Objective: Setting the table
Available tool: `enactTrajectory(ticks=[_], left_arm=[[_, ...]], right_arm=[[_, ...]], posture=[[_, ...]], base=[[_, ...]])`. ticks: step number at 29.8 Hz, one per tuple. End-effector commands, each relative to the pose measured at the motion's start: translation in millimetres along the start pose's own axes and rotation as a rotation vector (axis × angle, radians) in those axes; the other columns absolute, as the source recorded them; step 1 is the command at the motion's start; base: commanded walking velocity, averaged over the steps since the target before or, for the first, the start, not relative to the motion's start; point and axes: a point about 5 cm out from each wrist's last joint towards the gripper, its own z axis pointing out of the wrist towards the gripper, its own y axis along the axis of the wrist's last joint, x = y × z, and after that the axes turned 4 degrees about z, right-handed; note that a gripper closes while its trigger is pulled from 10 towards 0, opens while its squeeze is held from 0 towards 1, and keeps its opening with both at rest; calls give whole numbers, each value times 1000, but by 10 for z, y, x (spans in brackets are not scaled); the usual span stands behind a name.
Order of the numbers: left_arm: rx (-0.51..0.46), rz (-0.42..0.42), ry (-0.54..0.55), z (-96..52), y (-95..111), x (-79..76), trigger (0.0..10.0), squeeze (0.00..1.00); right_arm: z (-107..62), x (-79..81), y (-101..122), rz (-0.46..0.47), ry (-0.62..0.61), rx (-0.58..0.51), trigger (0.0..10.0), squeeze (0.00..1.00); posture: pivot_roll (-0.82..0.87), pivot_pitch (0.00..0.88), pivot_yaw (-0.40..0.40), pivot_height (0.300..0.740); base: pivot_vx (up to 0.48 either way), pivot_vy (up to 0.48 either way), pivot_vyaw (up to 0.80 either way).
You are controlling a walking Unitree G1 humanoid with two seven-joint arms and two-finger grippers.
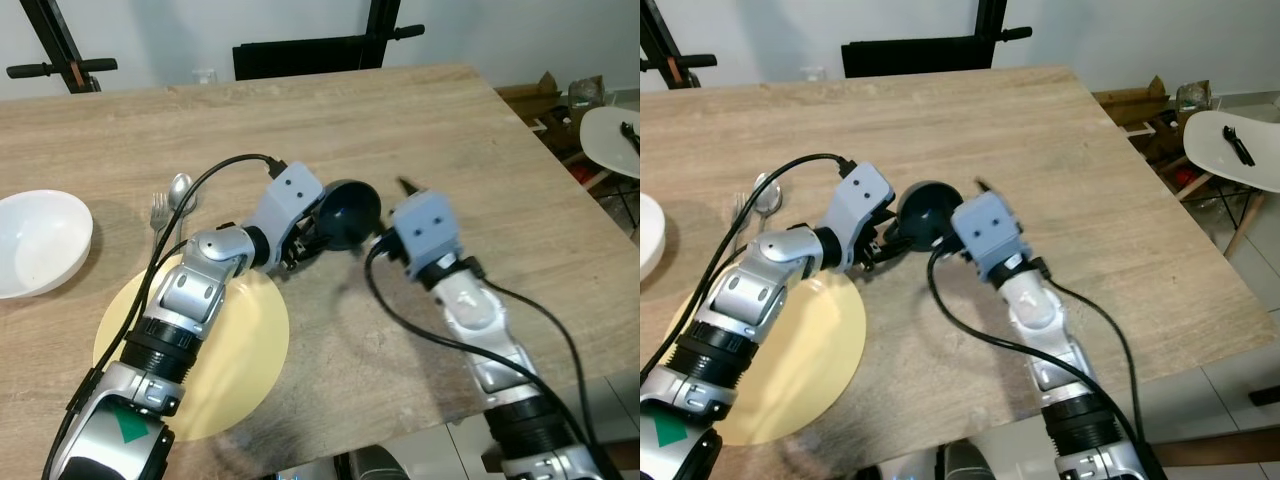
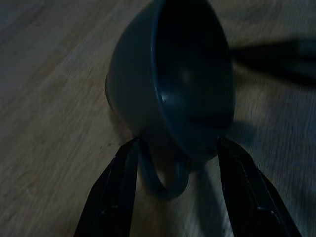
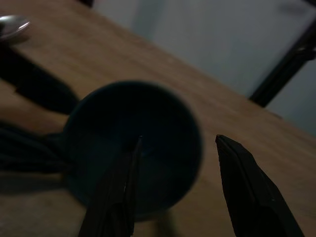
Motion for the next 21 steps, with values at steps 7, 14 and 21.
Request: enactTrajectory(ticks=[7,14,21], left_arm=[[25,-6,-6,-63,-70,-26,10000,0],[33,-12,1,-104,-104,-35,10000,0],[36,-16,2,-128,-113,-43,10000,0]], right_arm=[[81,63,-108,-26,11,24,10000,0],[113,-3,-157,-39,-10,40,10000,0],[154,-47,-202,-57,-52,54,10000,0]], posture=[[-67,127,-10,740],[-66,130,-18,740],[-62,132,-23,740]], base=[[0,0,0],[0,0,0],[0,0,0]])
